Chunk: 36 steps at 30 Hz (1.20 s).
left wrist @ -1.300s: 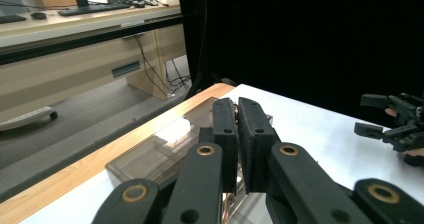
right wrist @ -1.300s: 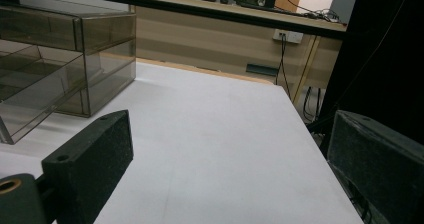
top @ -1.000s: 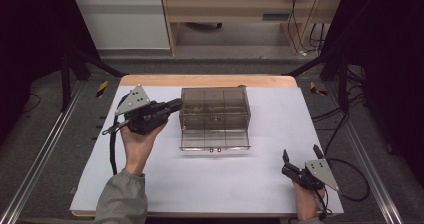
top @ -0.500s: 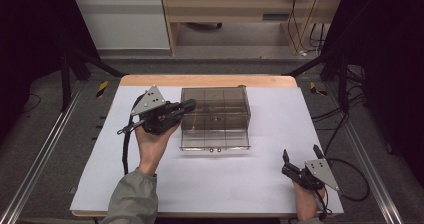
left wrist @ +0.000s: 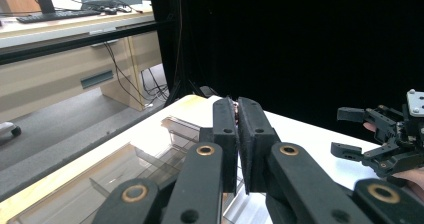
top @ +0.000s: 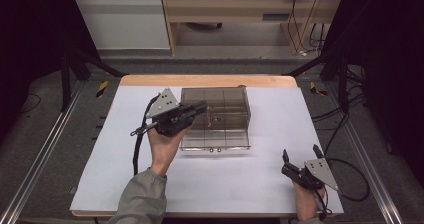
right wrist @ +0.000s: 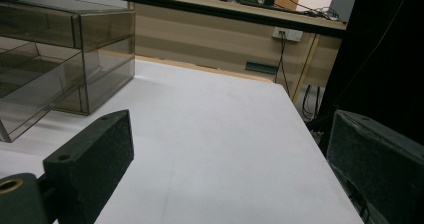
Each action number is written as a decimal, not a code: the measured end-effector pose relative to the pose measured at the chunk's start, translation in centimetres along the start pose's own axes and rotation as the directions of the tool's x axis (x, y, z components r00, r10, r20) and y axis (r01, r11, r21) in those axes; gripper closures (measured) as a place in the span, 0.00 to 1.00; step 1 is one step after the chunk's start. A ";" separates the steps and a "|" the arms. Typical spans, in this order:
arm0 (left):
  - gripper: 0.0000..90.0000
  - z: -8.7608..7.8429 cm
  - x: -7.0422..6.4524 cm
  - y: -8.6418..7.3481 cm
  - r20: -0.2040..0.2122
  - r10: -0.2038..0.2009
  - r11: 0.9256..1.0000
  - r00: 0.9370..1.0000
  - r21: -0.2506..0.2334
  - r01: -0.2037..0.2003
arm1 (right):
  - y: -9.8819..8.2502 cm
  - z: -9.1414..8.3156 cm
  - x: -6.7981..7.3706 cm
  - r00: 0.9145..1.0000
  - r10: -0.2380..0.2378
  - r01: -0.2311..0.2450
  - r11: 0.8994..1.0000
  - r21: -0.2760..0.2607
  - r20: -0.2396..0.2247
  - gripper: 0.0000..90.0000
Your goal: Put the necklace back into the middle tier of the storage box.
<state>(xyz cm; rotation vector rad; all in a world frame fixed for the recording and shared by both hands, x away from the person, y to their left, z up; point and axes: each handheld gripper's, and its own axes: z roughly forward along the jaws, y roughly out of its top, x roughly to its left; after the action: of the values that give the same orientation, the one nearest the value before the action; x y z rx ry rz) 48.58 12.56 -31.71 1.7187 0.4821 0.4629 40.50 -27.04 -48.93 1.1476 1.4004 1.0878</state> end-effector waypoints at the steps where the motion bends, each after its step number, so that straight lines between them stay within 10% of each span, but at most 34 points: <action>1: 0.96 0.3 -0.2 -0.1 0.002 0.001 1.000 1.000 0.003 -0.001 | 0.0 0.0 0.0 1.000 -0.001 0.001 1.000 0.000 0.000 0.06; 36: 0.96 3.7 -0.1 -5.6 0.008 -0.060 0.992 0.998 0.112 0.059 | 0.0 0.0 0.0 1.000 0.002 -0.002 1.000 0.001 -0.001 0.06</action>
<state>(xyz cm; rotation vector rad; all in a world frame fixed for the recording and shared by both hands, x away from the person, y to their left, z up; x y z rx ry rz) 50.16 10.58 -37.95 1.8077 0.5581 0.3890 40.48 -27.06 -48.93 1.1491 1.4010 1.0899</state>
